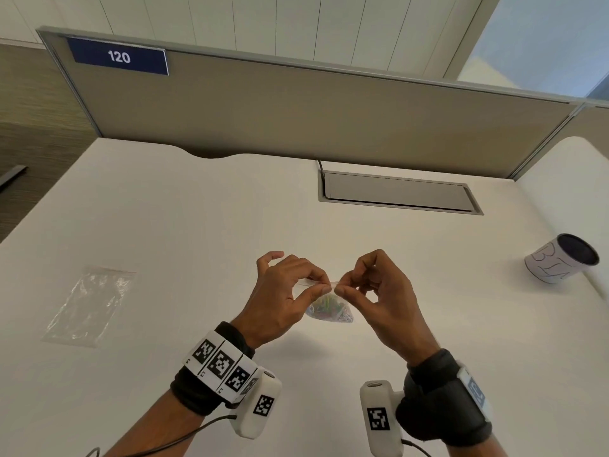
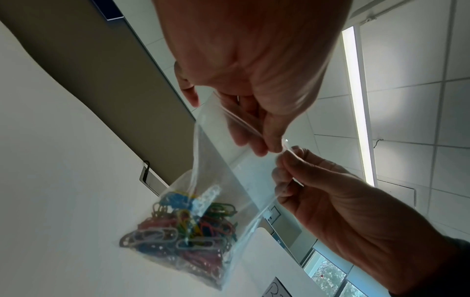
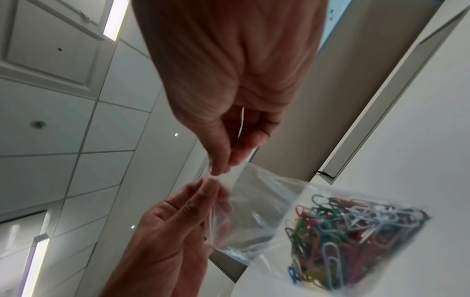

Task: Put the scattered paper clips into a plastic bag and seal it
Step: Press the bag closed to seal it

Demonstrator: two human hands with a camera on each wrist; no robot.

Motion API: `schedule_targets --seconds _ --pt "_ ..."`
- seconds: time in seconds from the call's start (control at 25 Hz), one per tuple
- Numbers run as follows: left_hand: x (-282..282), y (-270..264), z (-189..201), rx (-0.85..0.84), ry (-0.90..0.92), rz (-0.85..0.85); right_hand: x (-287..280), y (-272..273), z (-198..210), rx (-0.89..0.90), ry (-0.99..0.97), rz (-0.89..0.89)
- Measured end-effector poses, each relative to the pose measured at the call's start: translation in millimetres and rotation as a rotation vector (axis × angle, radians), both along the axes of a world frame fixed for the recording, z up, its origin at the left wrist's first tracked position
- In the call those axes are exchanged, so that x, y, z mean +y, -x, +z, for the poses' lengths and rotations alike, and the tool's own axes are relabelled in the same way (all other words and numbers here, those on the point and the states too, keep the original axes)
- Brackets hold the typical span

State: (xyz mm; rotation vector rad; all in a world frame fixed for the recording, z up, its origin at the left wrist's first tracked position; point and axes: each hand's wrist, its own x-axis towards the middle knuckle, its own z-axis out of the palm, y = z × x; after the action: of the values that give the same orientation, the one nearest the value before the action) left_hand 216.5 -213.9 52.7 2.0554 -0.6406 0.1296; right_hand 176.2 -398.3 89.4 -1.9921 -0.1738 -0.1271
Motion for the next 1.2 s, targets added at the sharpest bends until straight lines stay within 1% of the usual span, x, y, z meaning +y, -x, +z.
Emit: schedule_targets --seconds 0.12,0.2,0.4,0.52,0.6,0.72,0.8,1.0,1.12,1.2 --pt "3 -3 1 0.029 0.043 -0.002 1 0 -4 -0.021 -0.024 -0.04" --pt "4 -4 0 0.026 0.033 0.001 0 0 -6 -0.018 -0.031 -0.056" --pt "2 -7 -1 0.005 -0.064 0.006 -3 -1 -9 -0.014 -0.026 -0.067" --pt "0 -5 -4 -0.048 -0.129 0.017 -3 0 -8 -0.013 -0.044 -0.069" --pt "0 -3 -3 -0.048 -0.102 0.036 -3 0 -8 -0.021 -0.048 -0.068" --pt "5 -6 -3 0.013 -0.014 0.029 -5 0 -8 -0.026 -0.052 -0.073" --pt "9 -7 -4 0.03 0.006 0.021 -8 -1 -9 -0.031 -0.053 -0.086" --pt "8 -2 -4 -0.06 -0.092 0.092 -10 0 -8 -0.028 -0.06 -0.092" --pt "7 -2 -1 -0.058 -0.096 0.08 -9 0 -9 -0.011 -0.083 -0.11" --pt "7 -2 2 -0.054 -0.107 0.053 -6 0 -9 0.02 -0.085 -0.088"
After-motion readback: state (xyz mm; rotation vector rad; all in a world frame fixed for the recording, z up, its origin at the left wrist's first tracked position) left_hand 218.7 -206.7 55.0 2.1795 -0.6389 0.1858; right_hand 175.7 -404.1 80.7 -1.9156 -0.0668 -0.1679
